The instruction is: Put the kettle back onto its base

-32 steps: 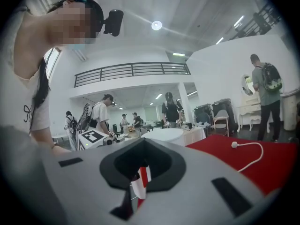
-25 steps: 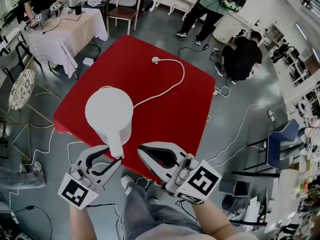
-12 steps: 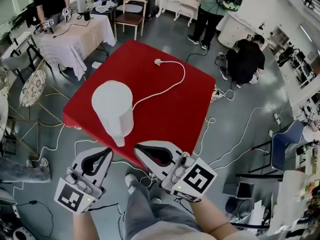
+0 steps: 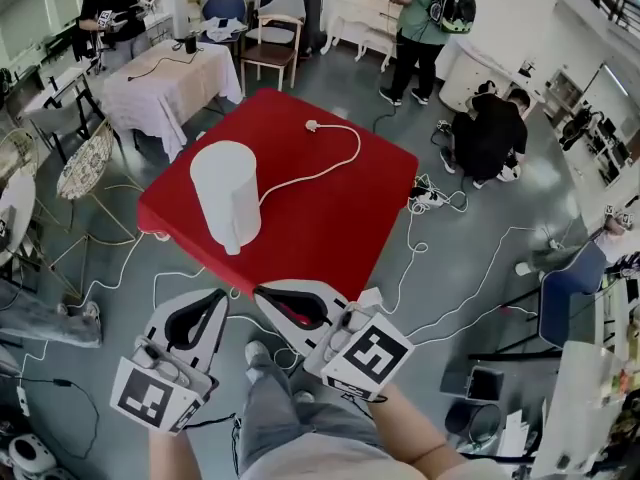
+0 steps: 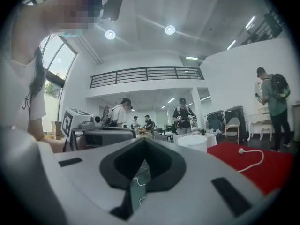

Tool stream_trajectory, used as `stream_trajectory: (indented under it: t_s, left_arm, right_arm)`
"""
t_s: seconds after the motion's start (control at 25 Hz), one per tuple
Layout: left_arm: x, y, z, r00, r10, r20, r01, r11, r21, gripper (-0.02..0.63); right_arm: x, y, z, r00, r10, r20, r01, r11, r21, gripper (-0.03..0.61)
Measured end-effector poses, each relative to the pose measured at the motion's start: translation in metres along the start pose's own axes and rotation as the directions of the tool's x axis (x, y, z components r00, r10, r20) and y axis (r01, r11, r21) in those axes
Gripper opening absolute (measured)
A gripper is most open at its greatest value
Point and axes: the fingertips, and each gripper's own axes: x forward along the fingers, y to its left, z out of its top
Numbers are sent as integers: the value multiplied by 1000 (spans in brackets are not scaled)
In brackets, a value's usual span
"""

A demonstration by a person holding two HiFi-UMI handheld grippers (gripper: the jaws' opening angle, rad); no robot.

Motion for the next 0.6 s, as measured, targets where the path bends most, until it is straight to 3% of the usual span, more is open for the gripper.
stream_trajectory:
  t_s: [0.2,0.6]
  left_arm:
    - [-19,-30,14,999,40,3,-40,999,-6,11]
    - [-38,-55,32,1000,31,3,-31,999,36,11]
  right_arm:
    - [-20,31,10,999,32,20,-31,999,-19,8]
    - [-33,57,25,999,30,36,-29,999,-42,6]
